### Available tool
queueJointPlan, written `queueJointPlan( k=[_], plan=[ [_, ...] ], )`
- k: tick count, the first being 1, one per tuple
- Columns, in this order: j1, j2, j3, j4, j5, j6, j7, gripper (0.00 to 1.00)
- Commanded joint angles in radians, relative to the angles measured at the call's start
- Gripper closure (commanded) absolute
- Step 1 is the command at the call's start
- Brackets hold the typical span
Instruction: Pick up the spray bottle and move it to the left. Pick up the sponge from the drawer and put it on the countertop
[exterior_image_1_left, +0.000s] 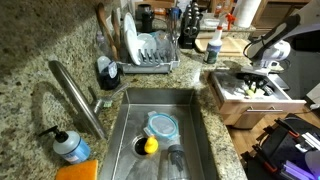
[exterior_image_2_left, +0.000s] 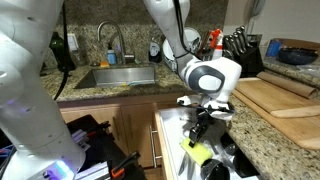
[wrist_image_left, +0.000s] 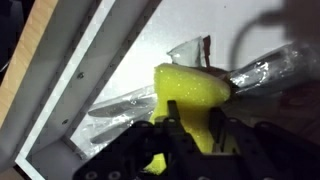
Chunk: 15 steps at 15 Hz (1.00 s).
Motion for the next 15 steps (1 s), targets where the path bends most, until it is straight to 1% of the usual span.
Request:
queueJointPlan(
  k=[1, 2, 4, 6, 7, 9, 13, 15],
  plan=[
    [-0.016, 0.017, 0.004, 0.023, 0.022, -0.011, -0.015, 0.97],
    [-0.017, 0.013, 0.003, 0.025, 0.024, -0.014, -0.015, 0.99],
    [-0.018, 0.006, -0.001, 0.030, 0.021, -0.019, -0.013, 0.96],
    [-0.016, -0.005, -0.008, 0.035, 0.014, -0.030, -0.010, 0.98],
    [-0.013, -0.012, -0.014, 0.036, 0.008, -0.033, -0.006, 0.97],
    [0.001, -0.046, -0.040, 0.030, -0.025, -0.060, 0.007, 0.97],
    [0.019, -0.171, -0.096, 0.003, -0.101, -0.093, 0.033, 0.97],
    [0.015, -0.252, -0.120, 0.006, -0.158, -0.162, 0.035, 0.97]
  ],
)
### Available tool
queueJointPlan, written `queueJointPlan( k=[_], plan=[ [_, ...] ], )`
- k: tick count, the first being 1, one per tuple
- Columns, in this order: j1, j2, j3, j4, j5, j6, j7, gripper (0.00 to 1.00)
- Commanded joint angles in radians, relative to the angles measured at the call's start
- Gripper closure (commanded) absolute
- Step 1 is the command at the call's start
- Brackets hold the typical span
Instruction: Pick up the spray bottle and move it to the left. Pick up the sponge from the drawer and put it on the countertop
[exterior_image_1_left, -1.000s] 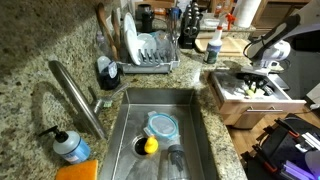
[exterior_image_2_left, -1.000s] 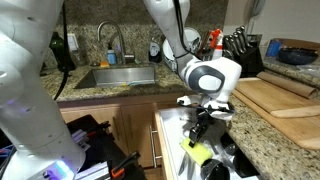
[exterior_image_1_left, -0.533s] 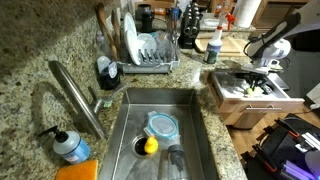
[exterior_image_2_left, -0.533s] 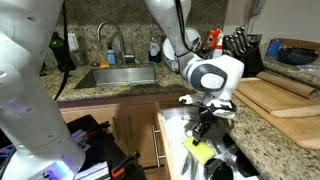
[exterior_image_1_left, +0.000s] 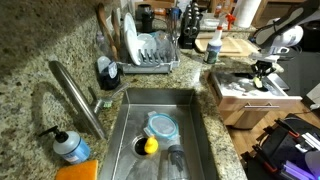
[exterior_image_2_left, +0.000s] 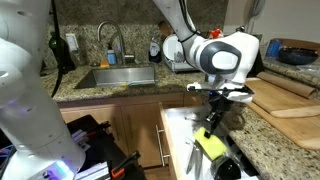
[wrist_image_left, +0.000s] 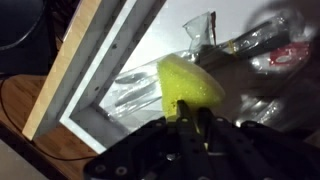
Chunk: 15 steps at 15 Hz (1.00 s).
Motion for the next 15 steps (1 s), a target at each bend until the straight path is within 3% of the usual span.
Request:
queueJointPlan(
  k=[1, 4, 7, 12, 15],
  plan=[
    [-0.006, -0.157, -0.047, -0.016, -0.099, -0.115, 0.011, 0.97],
    [-0.022, -0.269, -0.072, 0.008, -0.206, -0.229, 0.048, 0.97],
    [-0.050, -0.319, -0.048, 0.041, -0.267, -0.219, 0.026, 0.97],
    [-0.059, -0.193, 0.024, 0.101, -0.084, -0.037, -0.009, 0.97],
    [-0.052, -0.081, 0.042, 0.135, -0.028, 0.192, 0.081, 0.97]
  ],
)
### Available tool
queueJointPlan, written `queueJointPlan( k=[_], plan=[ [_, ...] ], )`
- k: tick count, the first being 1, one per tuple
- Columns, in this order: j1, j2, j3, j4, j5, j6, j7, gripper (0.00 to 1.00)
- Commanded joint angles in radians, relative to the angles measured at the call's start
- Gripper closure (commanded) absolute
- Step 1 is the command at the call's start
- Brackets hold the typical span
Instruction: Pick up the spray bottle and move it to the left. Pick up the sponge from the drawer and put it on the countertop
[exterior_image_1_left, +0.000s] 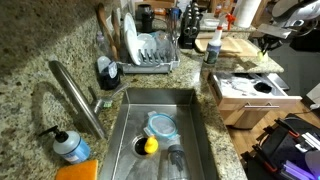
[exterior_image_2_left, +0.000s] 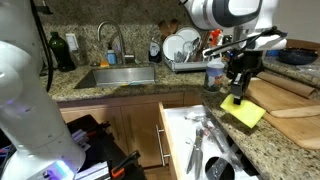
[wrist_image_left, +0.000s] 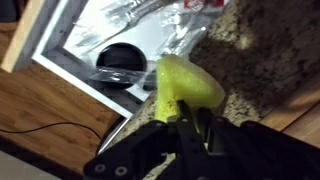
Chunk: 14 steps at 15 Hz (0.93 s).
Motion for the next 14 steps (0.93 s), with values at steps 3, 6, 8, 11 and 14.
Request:
queueJointPlan(
  k=[3, 6, 8, 11, 14],
  plan=[
    [-0.014, 0.249, 0.010, 0.130, 0.104, 0.360, 0.138, 0.97],
    [0.000, 0.373, -0.023, 0.205, 0.132, 0.479, 0.241, 0.97],
    [-0.008, 0.427, -0.018, 0.241, 0.153, 0.461, 0.268, 0.97],
    [-0.042, 0.435, 0.041, 0.252, 0.207, 0.387, 0.235, 0.97],
    [-0.092, 0.401, 0.116, 0.217, 0.257, 0.332, 0.129, 0.97]
  ],
)
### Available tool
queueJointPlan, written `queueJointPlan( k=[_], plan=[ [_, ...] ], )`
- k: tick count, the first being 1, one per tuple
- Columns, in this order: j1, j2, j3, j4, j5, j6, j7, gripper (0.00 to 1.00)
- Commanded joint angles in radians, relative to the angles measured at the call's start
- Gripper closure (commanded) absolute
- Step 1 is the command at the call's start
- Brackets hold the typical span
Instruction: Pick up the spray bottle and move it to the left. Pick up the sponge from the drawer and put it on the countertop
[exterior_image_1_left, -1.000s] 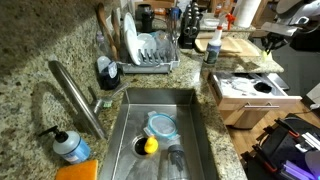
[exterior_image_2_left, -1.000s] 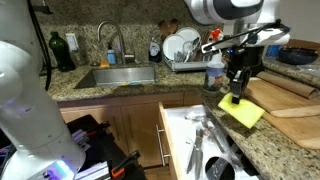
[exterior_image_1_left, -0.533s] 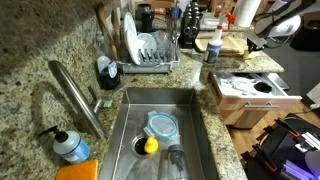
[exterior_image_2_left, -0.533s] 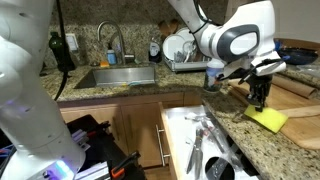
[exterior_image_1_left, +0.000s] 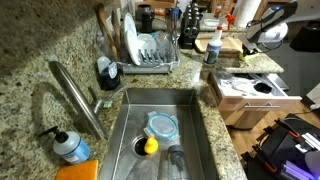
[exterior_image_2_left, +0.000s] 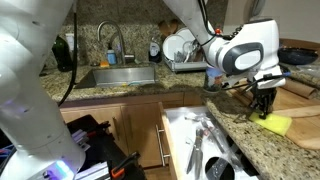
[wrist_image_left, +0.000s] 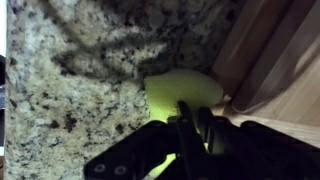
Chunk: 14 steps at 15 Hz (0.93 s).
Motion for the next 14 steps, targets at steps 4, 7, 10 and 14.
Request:
queueJointPlan(
  k=[4, 7, 10, 14],
  plan=[
    [-0.103, -0.035, 0.117, -0.028, 0.114, -0.157, -0.200, 0.97],
    [-0.112, -0.050, 0.098, 0.005, 0.129, -0.284, -0.227, 0.60],
    [-0.070, -0.042, 0.053, 0.038, 0.101, -0.214, -0.180, 0.42],
    [-0.041, -0.111, 0.005, 0.027, 0.060, -0.221, -0.168, 0.13]
  ],
)
